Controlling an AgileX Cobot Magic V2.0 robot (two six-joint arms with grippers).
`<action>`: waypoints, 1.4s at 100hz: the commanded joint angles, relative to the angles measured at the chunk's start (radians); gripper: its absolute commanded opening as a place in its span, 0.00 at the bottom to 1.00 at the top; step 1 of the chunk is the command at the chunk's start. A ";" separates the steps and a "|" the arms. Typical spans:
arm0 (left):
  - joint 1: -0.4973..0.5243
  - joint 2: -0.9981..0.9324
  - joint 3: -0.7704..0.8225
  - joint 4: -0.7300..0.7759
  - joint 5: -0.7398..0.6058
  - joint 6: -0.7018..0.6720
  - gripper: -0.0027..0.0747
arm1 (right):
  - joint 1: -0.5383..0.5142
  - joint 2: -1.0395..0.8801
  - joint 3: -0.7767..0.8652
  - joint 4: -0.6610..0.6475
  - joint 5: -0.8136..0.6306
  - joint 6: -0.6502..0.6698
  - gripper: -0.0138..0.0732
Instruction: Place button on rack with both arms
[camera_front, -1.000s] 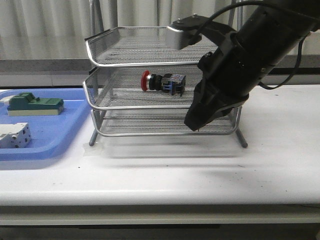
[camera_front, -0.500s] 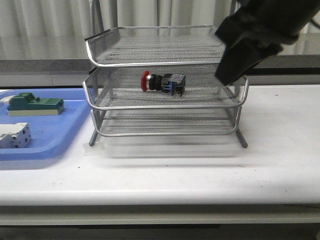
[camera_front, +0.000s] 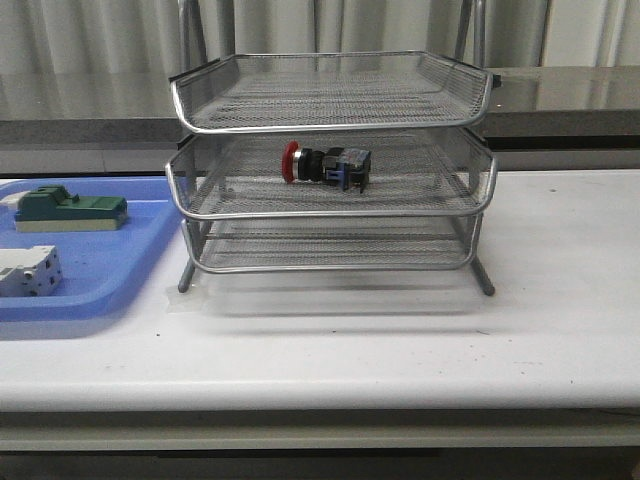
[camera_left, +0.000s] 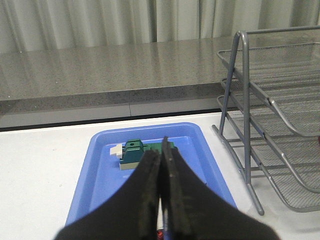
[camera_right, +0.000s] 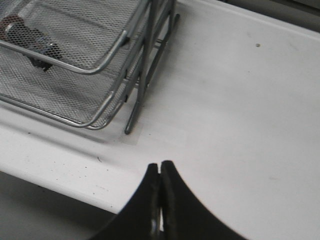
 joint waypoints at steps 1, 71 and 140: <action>0.002 0.004 -0.027 -0.010 -0.085 -0.008 0.01 | -0.043 -0.100 0.030 -0.002 -0.053 0.002 0.09; 0.002 0.004 -0.027 -0.010 -0.085 -0.008 0.01 | -0.093 -0.646 0.399 0.001 -0.031 0.018 0.09; 0.002 0.004 -0.027 -0.010 -0.085 -0.008 0.01 | -0.093 -0.646 0.399 0.001 -0.038 0.017 0.09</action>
